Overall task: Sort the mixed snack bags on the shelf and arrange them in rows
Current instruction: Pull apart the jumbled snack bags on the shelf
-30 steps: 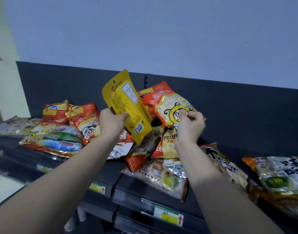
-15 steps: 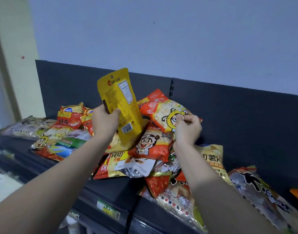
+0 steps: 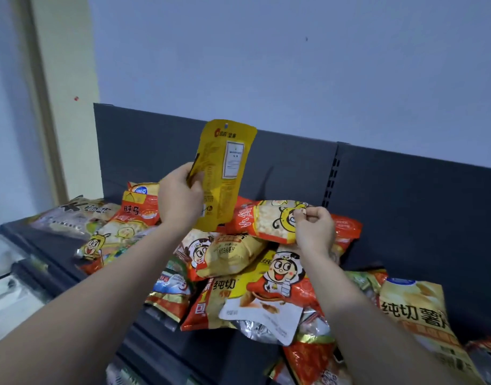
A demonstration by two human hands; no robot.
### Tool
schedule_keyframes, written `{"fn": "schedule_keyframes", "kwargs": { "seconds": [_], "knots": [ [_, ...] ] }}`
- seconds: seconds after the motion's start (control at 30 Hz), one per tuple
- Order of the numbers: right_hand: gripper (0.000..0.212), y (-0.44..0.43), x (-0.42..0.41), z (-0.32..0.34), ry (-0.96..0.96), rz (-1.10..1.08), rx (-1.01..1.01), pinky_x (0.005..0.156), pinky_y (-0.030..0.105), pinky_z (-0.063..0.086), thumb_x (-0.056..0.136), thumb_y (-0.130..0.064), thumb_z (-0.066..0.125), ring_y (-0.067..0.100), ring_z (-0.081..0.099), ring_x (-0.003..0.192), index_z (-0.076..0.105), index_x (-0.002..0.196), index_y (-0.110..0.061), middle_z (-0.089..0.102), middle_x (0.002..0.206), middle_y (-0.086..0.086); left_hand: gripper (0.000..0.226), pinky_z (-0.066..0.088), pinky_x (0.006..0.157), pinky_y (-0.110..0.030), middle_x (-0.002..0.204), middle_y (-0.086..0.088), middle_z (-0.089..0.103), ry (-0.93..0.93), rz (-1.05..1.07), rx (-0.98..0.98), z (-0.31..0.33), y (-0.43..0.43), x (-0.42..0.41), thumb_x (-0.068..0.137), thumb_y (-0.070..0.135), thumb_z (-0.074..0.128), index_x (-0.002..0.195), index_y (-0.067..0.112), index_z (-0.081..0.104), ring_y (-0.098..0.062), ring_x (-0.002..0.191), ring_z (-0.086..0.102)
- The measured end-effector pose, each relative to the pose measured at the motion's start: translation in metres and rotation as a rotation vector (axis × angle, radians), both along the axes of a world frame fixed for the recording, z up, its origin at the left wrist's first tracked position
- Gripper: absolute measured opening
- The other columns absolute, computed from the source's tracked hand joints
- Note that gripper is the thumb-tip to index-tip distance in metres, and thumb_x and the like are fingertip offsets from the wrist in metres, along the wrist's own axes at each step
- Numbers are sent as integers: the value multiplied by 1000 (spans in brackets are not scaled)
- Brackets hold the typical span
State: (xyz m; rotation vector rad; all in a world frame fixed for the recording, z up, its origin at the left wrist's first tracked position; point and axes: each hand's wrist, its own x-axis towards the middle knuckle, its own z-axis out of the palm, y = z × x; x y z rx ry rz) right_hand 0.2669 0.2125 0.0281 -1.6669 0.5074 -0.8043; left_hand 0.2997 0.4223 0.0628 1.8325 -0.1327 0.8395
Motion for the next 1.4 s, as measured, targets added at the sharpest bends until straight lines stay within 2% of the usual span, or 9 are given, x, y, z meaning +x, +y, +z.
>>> {"fn": "schedule_keyframes", "kwargs": {
  "seconds": [0.27,0.47,0.67,0.8,0.9,1.0,1.07,1.23,1.4],
  "knots": [
    [30,37,33,13,92,-56,-292,83,33,46,91,-24,64,23,57,112,56,120,-23,60,122,-4,27,42,56,-40,69,-2,59,-178,40,248,5,46,46,96,10,50,73,16,64,-27,67,53],
    [32,66,54,11,188,-58,-400,75,30,43,94,-26,62,24,59,110,57,125,-21,60,128,0,30,50,58,-37,89,-4,74,-453,86,793,-28,86,106,80,0,59,97,17,77,-30,73,61],
    [42,69,58,-1,244,-98,-511,72,34,50,95,-28,60,16,56,75,47,135,-22,65,115,1,55,56,74,-39,114,-3,70,-22,-92,1210,-94,104,132,57,25,85,110,18,70,-28,98,65],
    [50,70,66,-6,321,-179,-585,93,42,46,93,-34,61,27,50,124,44,138,-22,53,136,5,72,43,101,-39,138,2,53,106,-198,1248,-107,98,136,71,28,77,137,21,49,-23,125,48],
    [65,79,69,-10,380,-228,-672,100,44,42,89,-46,61,28,43,131,38,144,-19,48,142,6,60,29,112,-41,151,0,36,144,-277,1290,-107,99,136,93,40,51,147,21,33,-22,137,32],
    [71,84,66,-22,416,-275,-760,103,46,37,90,-52,56,31,39,134,32,147,-17,43,147,9,90,17,116,-43,156,2,24,299,-415,1323,-106,107,132,81,78,16,152,23,20,-22,144,19],
    [72,82,62,-27,437,-288,-746,105,48,35,91,-56,52,32,34,137,30,149,-19,38,150,11,101,17,115,-46,156,1,25,335,-459,1263,-102,108,129,73,84,9,152,24,24,-22,143,20],
    [66,75,52,-26,368,-223,-638,114,50,23,97,-53,43,30,17,147,25,153,-24,19,161,10,62,37,102,-41,135,-3,52,250,-395,1054,-85,93,130,95,63,22,134,25,53,-23,127,43],
    [58,50,23,-17,373,-165,-651,117,47,24,99,-51,40,29,22,146,38,147,-20,29,157,9,48,43,99,-39,128,-5,58,130,-425,951,-64,58,121,101,46,30,130,19,58,-24,120,50]
  ]
}}
